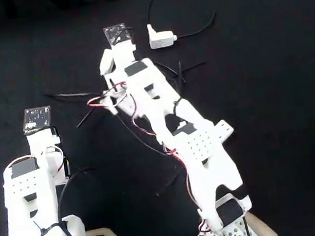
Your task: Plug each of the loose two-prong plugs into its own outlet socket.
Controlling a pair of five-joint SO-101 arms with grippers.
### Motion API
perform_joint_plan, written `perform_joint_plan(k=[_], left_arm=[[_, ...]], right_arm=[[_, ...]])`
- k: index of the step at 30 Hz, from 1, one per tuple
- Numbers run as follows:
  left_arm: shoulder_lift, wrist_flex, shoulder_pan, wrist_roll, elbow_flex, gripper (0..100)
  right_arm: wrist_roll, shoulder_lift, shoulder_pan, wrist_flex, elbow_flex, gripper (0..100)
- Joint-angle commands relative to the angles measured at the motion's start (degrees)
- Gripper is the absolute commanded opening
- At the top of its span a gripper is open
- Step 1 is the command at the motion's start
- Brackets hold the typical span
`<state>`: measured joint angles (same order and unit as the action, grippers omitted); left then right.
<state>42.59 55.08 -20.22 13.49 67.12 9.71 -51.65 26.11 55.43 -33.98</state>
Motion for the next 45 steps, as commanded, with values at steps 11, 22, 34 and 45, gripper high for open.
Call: perform_joint_plan(k=[11, 22, 34, 45], left_arm=[[0.97, -0.79, -0.57, 0.62, -0.22, 8], [0.97, -0.79, -0.57, 0.62, -0.22, 8], [0.97, -0.79, -0.57, 0.62, -0.13, 8], [0.97, -0.79, -0.57, 0.62, -0.13, 8]], right_arm=[[-5.98, 0.48, 1.76, 36.75, -9.71, 2.8], [-9.76, 1.54, 5.1, 45.45, -10.42, 2.8], [-16.09, 20.7, 5.01, 45.45, 0.48, 7.0], [-21.36, 25.1, 6.15, 37.71, 16.75, 20.0]])
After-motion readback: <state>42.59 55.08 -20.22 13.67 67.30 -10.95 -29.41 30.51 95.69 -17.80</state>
